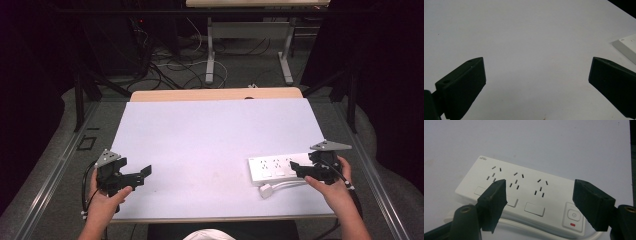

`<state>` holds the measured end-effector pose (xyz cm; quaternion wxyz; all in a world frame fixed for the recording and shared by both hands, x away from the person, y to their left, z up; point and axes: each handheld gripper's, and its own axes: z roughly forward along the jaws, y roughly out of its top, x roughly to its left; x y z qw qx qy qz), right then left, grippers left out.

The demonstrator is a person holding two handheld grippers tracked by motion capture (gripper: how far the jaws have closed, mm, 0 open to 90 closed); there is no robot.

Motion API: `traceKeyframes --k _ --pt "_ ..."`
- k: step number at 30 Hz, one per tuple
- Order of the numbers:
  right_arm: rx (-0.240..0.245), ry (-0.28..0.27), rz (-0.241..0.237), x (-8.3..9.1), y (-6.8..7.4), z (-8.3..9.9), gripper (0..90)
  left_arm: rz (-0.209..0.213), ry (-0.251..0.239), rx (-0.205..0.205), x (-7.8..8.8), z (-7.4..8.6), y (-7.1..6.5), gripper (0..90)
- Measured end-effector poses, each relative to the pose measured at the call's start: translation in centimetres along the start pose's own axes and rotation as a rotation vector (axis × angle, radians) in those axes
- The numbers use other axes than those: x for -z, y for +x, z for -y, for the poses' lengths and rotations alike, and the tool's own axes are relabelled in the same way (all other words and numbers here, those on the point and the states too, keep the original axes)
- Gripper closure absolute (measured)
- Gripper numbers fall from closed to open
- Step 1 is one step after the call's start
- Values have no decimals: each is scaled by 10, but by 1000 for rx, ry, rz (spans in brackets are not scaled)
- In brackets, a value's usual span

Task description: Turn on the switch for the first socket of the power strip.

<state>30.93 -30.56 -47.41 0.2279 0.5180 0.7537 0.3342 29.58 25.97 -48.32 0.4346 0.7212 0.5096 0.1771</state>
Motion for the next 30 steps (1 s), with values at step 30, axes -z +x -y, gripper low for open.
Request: traceKeyframes --k 30 --pt "-107 102 22 -22 -12 -23 499 -4 5 9 -1 0 1 27"
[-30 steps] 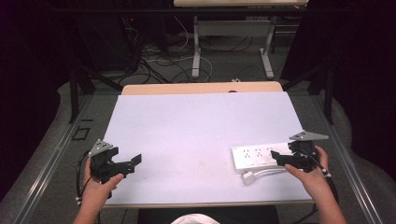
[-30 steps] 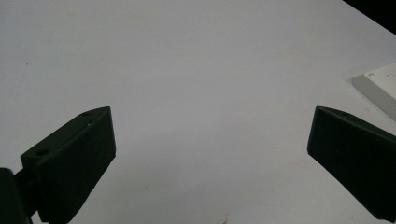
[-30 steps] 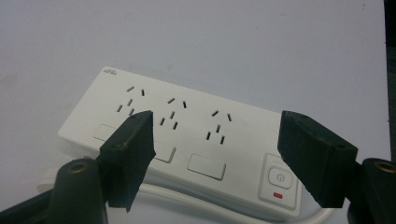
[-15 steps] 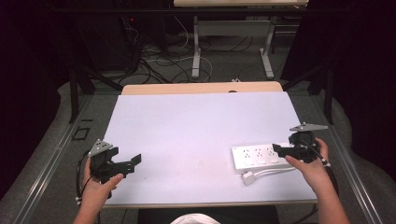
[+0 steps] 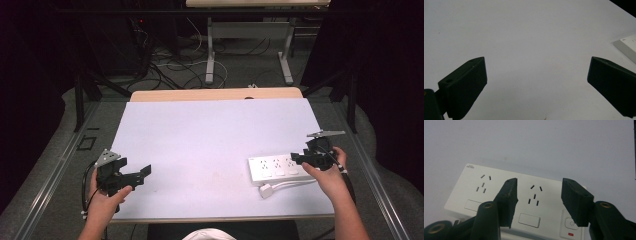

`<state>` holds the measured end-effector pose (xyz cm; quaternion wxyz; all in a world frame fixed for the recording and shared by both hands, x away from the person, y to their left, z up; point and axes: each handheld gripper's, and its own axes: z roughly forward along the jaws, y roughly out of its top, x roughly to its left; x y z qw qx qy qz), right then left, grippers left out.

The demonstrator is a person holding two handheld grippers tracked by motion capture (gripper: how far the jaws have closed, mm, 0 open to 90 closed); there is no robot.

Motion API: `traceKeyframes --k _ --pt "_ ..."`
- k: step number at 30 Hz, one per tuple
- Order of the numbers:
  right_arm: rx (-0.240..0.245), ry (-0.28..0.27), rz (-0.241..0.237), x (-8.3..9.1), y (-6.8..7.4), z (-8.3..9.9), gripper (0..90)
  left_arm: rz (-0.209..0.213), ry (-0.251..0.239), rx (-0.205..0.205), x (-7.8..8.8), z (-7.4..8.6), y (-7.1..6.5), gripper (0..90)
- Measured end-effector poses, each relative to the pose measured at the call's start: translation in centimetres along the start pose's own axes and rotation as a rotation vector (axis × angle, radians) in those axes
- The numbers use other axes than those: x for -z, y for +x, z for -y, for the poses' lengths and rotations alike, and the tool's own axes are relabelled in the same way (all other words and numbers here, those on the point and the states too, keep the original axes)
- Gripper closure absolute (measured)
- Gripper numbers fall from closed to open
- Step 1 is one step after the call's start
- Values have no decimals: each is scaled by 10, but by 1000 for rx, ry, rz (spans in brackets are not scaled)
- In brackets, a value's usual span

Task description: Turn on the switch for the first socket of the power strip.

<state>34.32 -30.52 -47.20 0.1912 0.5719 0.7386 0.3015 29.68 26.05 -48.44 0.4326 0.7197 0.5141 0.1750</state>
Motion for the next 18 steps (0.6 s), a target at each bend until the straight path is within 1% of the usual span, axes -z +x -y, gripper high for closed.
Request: traceKeyframes --k 3,9,11,14,18 --pt "-1 20 3 -2 0 1 561 -1 1 1 0 0 0 30" --pt "-10 44 -5 -6 -1 2 640 -3 5 3 0 1 0 30" --pt "-21 55 -13 -7 -2 3 660 -1 6 1 0 1 1 31" --pt "-35 67 -8 -7 -5 4 681 -1 7 -1 0 1 1 31" --pt "-28 86 5 -8 -7 6 718 -2 8 -1 0 1 1 31"
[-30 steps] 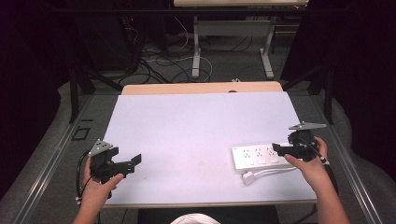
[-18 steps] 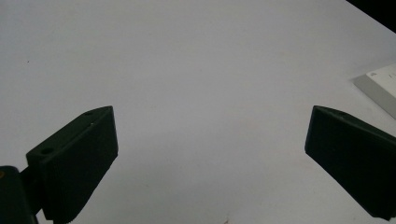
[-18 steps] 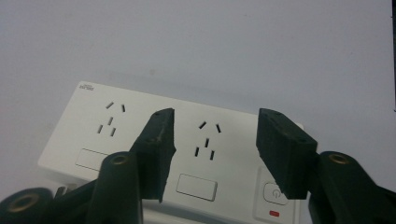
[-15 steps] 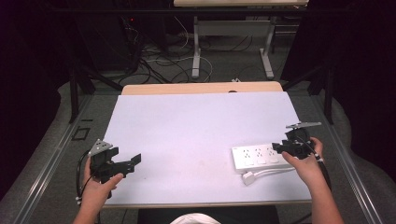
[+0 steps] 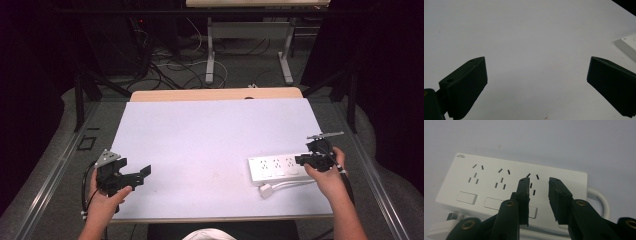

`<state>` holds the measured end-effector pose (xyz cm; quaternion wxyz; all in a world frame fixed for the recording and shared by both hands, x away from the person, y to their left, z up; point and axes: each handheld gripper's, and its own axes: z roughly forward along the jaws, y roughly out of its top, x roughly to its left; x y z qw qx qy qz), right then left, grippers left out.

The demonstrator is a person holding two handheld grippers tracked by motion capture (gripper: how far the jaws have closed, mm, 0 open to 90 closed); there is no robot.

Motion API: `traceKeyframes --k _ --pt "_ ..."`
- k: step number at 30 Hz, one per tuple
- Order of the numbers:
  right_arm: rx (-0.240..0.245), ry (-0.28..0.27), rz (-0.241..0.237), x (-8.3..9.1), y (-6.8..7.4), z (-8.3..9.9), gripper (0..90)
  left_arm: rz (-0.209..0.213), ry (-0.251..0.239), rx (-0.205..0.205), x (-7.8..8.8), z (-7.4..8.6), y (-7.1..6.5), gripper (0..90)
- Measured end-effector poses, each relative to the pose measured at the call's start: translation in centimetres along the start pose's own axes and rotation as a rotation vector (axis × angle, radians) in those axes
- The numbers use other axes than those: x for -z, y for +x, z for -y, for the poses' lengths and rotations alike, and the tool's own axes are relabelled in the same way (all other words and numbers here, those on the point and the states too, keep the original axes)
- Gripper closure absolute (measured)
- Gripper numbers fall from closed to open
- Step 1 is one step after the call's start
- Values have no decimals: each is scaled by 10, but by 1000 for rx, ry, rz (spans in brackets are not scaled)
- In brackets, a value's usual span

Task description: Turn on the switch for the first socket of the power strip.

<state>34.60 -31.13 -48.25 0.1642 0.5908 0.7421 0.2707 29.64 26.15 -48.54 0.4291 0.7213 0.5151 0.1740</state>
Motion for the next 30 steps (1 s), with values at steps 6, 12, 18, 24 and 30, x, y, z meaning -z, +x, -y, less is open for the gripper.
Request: traceKeyframes --k 6,12,18,24,30 --pt "-9 36 -2 -3 -2 4 769 -1 -6 -1 -1 0 -1 31" --pt "-42 64 -13 -4 -4 6 779 -1 -3 -4 -2 1 0 31" --pt "-57 91 -24 -7 -4 8 798 -1 -2 -5 -2 1 0 31" --pt "-56 116 -31 -13 -4 11 822 -6 3 -3 -1 1 1 32" --pt "-59 134 -29 -17 -2 12 851 -8 3 -4 -2 1 1 32"
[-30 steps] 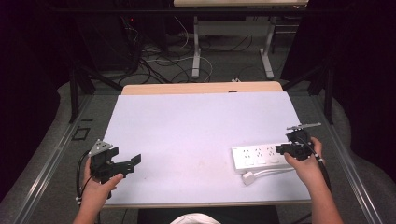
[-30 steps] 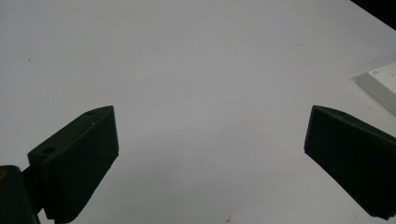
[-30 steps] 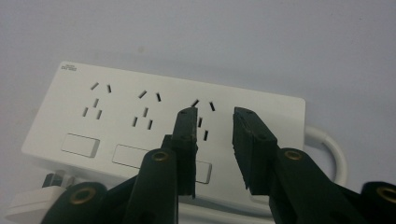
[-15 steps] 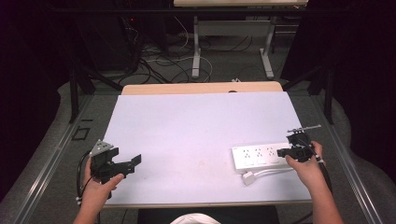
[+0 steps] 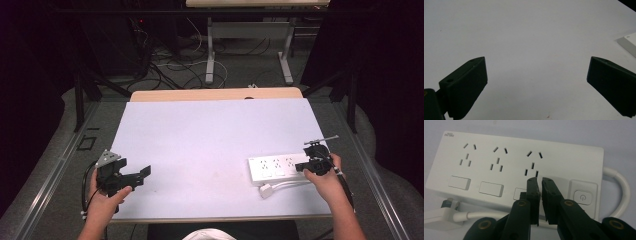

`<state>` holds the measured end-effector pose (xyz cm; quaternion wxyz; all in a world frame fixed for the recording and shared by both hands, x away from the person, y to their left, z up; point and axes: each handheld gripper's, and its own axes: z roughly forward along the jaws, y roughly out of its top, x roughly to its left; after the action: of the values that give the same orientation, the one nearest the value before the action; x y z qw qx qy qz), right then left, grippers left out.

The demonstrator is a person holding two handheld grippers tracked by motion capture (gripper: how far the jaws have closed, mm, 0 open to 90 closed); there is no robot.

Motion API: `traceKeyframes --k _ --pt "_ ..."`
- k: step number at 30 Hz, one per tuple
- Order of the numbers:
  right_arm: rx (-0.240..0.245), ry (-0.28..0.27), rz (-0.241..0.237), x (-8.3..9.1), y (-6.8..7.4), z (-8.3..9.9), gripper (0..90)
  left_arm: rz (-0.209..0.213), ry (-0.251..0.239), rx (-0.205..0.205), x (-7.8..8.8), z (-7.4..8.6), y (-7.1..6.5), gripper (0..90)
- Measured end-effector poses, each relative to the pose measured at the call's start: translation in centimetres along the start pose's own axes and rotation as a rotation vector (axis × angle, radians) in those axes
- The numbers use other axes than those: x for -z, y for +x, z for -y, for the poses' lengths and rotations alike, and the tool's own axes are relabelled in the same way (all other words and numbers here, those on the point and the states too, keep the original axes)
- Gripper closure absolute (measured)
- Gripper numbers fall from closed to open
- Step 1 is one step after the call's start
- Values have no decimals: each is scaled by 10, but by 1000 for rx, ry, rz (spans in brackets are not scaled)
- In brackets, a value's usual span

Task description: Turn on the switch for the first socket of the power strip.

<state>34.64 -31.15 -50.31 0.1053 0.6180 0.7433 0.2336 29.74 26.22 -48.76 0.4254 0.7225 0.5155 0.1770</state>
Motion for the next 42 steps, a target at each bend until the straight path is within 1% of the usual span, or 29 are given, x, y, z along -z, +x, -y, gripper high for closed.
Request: traceKeyframes --k 1,3,4,8,10,15,17,27,28,36,37,39,40,42 --pt "-11 3 3 -1 1 0 852 0 0 -1 0 0 0 32" --pt "-7 10 4 -2 1 0 856 0 2 -2 1 0 1 32" --pt "11 8 0 -2 -1 1 858 -1 2 -2 1 0 1 32" --pt "4 16 -7 -4 -1 1 868 -4 1 -1 1 0 1 32" --pt "2 19 -2 -4 -1 1 873 -2 3 -2 1 0 1 32" --pt "7 24 -12 -5 -1 1 887 -2 5 -3 1 0 1 32" --pt "1 23 -11 -5 -1 1 891 -2 6 -1 1 0 1 32" --pt "10 24 -2 -4 -1 2 900 -3 3 -1 0 0 1 32" --pt "6 23 -9 -4 -1 2 900 -3 3 -2 0 0 1 32" --pt "7 22 -10 -4 -2 2 900 -6 0 -3 0 0 1 32" --pt "6 22 -10 -4 -2 2 900 -5 -1 -2 0 0 1 32" --pt "-10 22 -5 -4 0 2 900 -6 -4 -3 -1 0 1 32" --pt "-5 21 -7 -4 0 2 900 -3 5 -4 0 0 1 32" --pt "-6 21 -8 -4 0 2 900 -3 5 -5 0 0 1 32"
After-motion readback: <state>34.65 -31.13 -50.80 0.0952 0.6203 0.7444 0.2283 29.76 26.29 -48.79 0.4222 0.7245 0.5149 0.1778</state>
